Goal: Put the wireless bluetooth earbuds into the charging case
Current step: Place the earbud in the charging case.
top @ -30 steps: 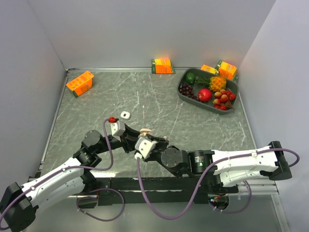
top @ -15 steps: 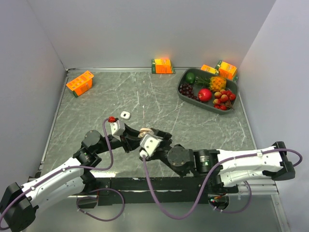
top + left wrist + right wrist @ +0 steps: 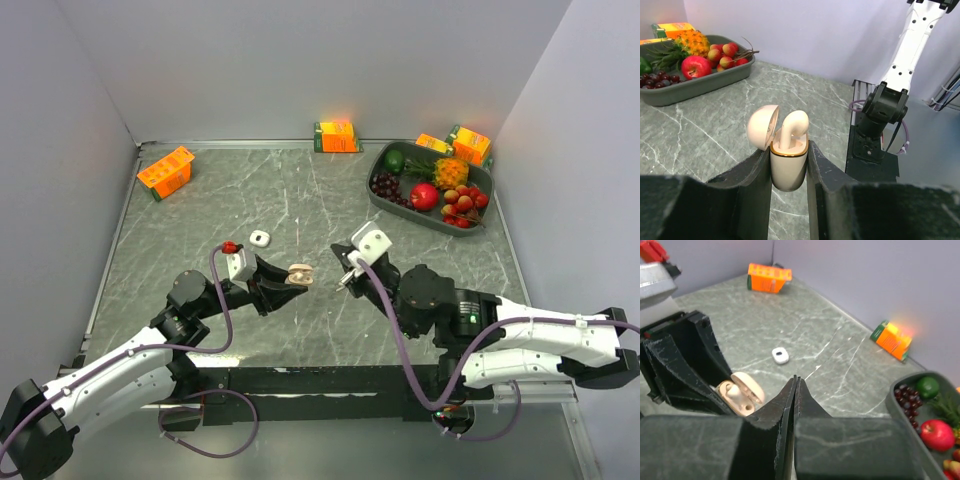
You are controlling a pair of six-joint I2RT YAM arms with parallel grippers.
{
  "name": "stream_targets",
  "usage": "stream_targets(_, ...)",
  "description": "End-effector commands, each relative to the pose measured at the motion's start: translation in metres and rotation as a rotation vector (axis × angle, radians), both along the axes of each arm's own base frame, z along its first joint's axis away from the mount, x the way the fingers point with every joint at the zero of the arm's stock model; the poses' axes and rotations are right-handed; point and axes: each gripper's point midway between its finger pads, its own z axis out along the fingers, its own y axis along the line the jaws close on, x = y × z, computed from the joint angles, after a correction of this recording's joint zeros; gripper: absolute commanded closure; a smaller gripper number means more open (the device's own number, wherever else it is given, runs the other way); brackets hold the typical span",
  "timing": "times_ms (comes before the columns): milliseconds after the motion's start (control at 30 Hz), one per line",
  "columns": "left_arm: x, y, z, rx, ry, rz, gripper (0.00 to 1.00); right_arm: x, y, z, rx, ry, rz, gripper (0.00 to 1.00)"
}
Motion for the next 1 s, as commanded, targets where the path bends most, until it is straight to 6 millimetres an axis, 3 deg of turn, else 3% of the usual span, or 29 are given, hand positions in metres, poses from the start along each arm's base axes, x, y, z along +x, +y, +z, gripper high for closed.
stream_targets(0, 0.001, 0.002, 0.034, -0.076, -0.069, 0.014, 0.99, -0.007, 0.014, -0.018, -0.035, 0.092, 0.057, 1.0)
stream_targets(267, 0.001, 0.003, 0.039, -0.086, -0.083, 0.016, 0.99, -0.023, 0.037, -0.035, -0.078, 0.155, 0.177, 1.0)
stream_targets(967, -0.007, 0.004, 0.046, -0.101, -0.101, -0.014, 0.99, -0.018, 0.053, -0.054, -0.156, 0.201, 0.197, 1.0)
